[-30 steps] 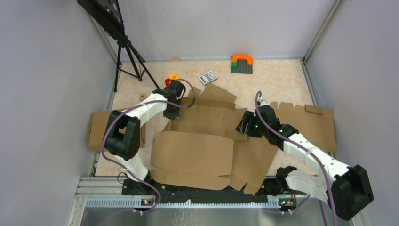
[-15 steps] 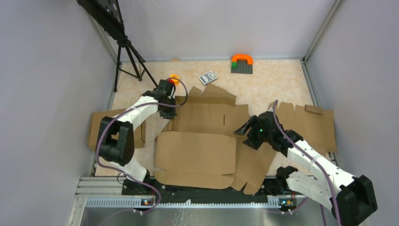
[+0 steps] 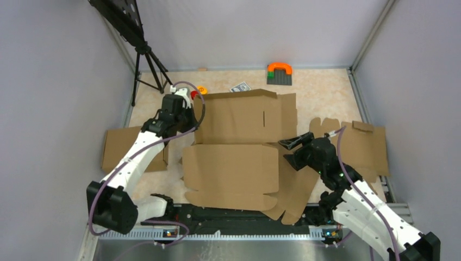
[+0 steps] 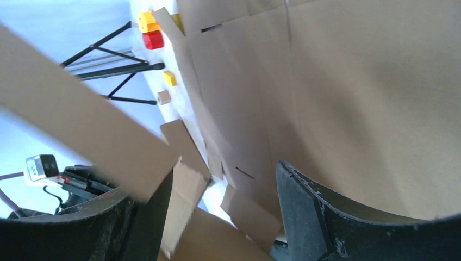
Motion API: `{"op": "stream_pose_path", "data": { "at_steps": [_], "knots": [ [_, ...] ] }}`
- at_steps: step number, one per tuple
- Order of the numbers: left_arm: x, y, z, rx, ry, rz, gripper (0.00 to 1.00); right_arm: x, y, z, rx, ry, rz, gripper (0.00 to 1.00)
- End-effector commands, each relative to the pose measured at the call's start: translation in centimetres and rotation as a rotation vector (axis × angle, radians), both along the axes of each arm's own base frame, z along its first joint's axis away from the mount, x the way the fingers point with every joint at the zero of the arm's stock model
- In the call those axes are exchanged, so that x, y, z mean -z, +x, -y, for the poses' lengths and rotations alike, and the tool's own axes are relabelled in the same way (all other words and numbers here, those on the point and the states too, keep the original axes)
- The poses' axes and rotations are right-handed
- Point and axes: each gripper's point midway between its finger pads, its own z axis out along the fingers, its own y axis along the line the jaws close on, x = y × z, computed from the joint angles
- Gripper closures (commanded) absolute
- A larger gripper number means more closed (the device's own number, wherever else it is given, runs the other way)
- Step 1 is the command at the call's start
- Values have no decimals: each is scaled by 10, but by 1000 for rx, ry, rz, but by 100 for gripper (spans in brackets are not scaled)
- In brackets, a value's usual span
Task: Fold the paper box
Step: Fold the paper box at the center of the board.
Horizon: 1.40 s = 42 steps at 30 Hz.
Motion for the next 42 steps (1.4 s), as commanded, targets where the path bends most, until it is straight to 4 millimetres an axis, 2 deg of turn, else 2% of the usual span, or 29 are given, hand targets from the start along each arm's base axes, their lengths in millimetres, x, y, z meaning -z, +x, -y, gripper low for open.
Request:
{"op": "stream_pose_path", "data": {
  "at_steps": [1, 8, 12, 17, 20, 24, 26, 30, 36, 42],
  "knots": [
    [-23, 4, 13, 29, -98, 90, 100, -31, 14, -11, -7, 93, 88, 31],
    [-23, 6, 11, 12, -100, 88, 100, -47, 0, -30, -104, 184, 48, 35],
    [-18, 9, 14, 11, -107, 74, 100, -53, -9, -31, -123, 212, 37, 38],
    [-13, 12, 17, 37, -103, 77, 100, -66, -10, -27, -107, 231, 76, 52],
    [-13, 12, 17, 49, -93, 81, 100, -72, -8, -28, -115, 212, 87, 56],
    [-20, 10, 22, 101, -99, 121, 100, -70, -4, -32, -127, 203, 83, 74],
    [-17, 10, 18, 101, -73, 119, 100, -71, -1, -35, -139, 211, 94, 77],
    [-17, 7, 20, 137, -52, 130, 100, -73, 6, -41, -166, 189, 107, 75],
    [-14, 4, 24, 149, -23, 123, 100, -61, 14, -45, -218, 71, 81, 63],
    [7, 2, 30, 163, 90, 40, 100, -45, 24, -55, -286, -5, 58, 54]
  ]
}}
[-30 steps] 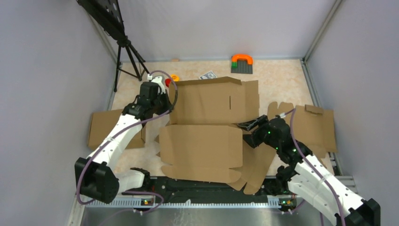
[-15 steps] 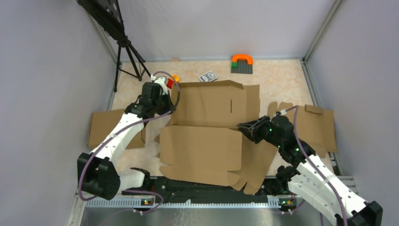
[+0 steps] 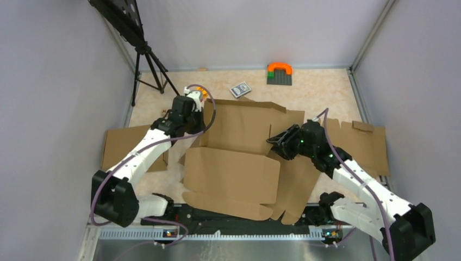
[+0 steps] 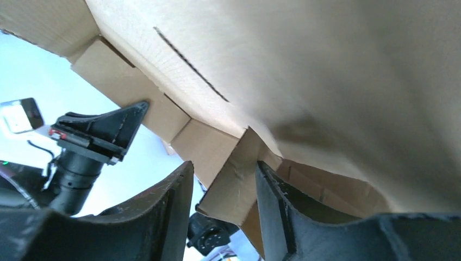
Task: Fold the paper box
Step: Fold the paper box at the center of the board.
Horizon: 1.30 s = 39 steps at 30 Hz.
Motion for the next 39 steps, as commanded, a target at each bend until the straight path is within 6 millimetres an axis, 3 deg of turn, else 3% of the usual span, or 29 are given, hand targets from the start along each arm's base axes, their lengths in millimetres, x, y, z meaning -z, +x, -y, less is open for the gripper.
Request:
{"op": "stream_pose_path", "data": {
  "at_steps": [1, 5, 8, 14, 24, 30, 39],
  "knots": [
    [-1, 5, 7, 11, 66, 2, 100, -10, 13, -7, -68, -59, 58, 52],
    [7, 8, 10, -35, 46, -43, 100, 1, 16, -10, -107, -110, 42, 49],
    [27, 13, 4, -102, 92, -138, 100, 15, 22, -12, -152, -174, 60, 46],
    [60, 19, 7, -149, 138, -283, 100, 57, 23, -28, -326, -249, 22, 48],
    [67, 20, 17, -125, 107, -315, 100, 82, 39, -48, -489, -346, 100, 58],
    [71, 17, 21, -108, 92, -339, 100, 87, 28, -64, -833, -491, 281, 62],
    [75, 17, 21, -96, 107, -353, 100, 77, 11, -75, -977, -431, 338, 64]
  ]
}}
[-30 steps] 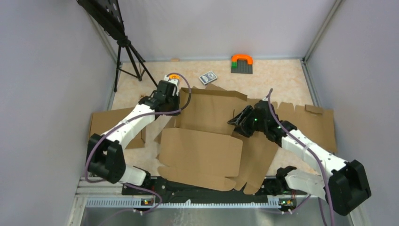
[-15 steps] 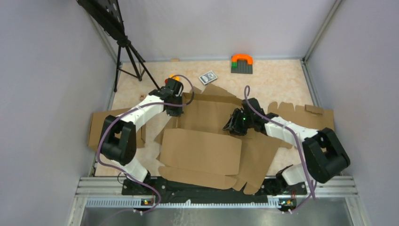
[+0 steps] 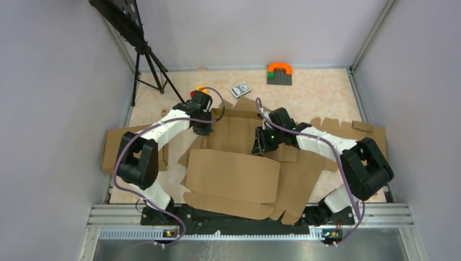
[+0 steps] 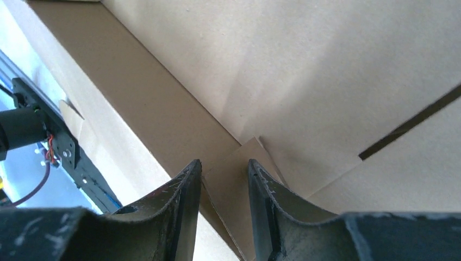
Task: Fold the paper box
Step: Fold the paper box at the center of the board.
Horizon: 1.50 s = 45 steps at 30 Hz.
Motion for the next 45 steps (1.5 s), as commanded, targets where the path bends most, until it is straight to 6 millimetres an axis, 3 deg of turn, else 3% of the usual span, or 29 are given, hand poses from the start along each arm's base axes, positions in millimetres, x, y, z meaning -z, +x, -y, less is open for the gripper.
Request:
{"op": "stream_pose_path", "data": {
  "at_steps": [1, 5, 9, 15, 20, 28, 32, 36, 41, 45],
  "knots": [
    [-8, 0, 12, 4, -49, -19, 100, -24, -4, -19, -119, 75, 24, 64],
    [-6, -1, 10, 6, -39, -20, 100, -35, 17, -6, 7, 113, 19, 50],
    [-4, -1, 13, 12, -53, -24, 100, -56, 45, 11, 103, 151, 95, 46],
    [-3, 1, 9, -4, -33, -22, 100, -71, 75, 33, 205, 30, 208, 46],
    [2, 0, 2, -25, 6, -32, 100, -95, 94, 53, 304, -15, 325, 46],
    [7, -1, 1, -7, 27, -61, 100, -119, 143, 111, 515, -155, 472, 48],
    [6, -2, 1, -3, 28, -65, 100, -108, 171, 128, 579, -231, 454, 66],
    [4, -2, 1, -2, 26, -68, 100, -88, 190, 138, 603, -316, 424, 96],
    [5, -2, -2, -9, 52, -79, 100, -42, 193, 131, 510, -380, 316, 98],
    [8, -3, -2, -6, 55, -90, 100, -28, 176, 95, 381, -266, 268, 99]
  ]
}}
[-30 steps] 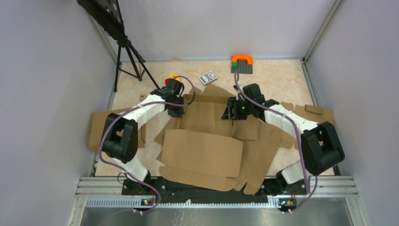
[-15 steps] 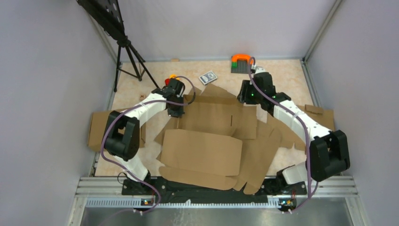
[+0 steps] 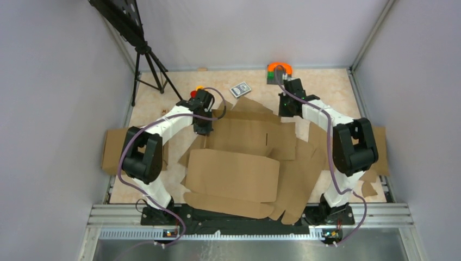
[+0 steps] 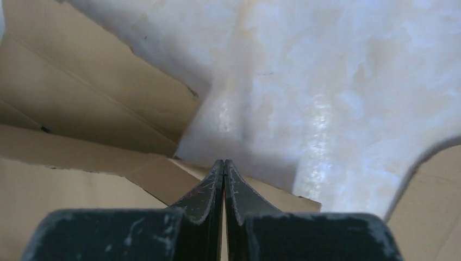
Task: Fold the paper box
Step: Fold the paper box at the center of the board.
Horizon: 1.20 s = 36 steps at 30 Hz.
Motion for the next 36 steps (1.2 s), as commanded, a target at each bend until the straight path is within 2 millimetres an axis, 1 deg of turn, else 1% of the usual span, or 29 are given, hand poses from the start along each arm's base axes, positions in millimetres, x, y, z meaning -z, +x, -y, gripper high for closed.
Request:
{"op": "stream_pose_path", "data": {
  "at_steps": [1, 3, 5, 7, 10, 12, 14, 16, 17, 18, 20, 21, 24, 28, 29, 33, 34, 36],
  "knots": [
    [-1, -5, 2, 2, 7, -35, 100, -8, -12, -39, -152, 98, 5, 99],
    [-2, -5, 3, 9, 4, -35, 100, -11, -21, -56, -197, 128, 5, 99],
    [-2, -6, 6, 31, 4, -35, 100, -13, -24, -63, -210, 137, 7, 99],
    [-3, -6, 8, 45, 16, -37, 100, -15, -24, -66, -220, 141, 17, 98],
    [-3, -6, 7, 37, 27, -38, 100, -17, -27, -64, -225, 127, 13, 97],
    [-3, -5, 6, 31, 33, -37, 100, -18, -32, -56, -220, 103, 8, 96],
    [-4, -4, 5, 27, 38, -34, 100, -20, -37, -45, -189, 101, 7, 94],
    [-5, -3, 5, 27, 40, -31, 100, -18, -46, -27, -130, 113, -8, 91],
    [-6, -3, 5, 28, 40, -30, 100, -20, -49, -17, -96, 117, 2, 90],
    [-7, -2, 5, 28, 40, -28, 100, -17, -55, -6, -57, 110, 3, 89],
    [-7, -2, 5, 31, 40, -27, 100, -22, -61, 11, 5, 84, 34, 83],
    [-7, -2, 5, 32, 42, -27, 100, -24, -66, 16, 24, 78, 42, 80],
    [-6, -2, 4, 33, 49, -29, 100, -28, -80, 28, 58, 64, 67, 65],
    [-6, 0, 3, 36, 52, -24, 100, -15, -96, 52, 144, 11, 37, 62],
    [-5, -1, 4, 38, 51, -26, 100, -9, -100, 53, 143, 33, 18, 62],
    [-3, -1, 6, 46, 42, -32, 100, 15, -108, 49, 132, 236, -52, 59],
    [-3, -1, 6, 46, 41, -34, 100, 20, -110, 49, 136, 266, -68, 57],
    [-2, -1, 6, 50, 40, -35, 100, 28, -112, 49, 148, 290, -89, 50]
  ]
}}
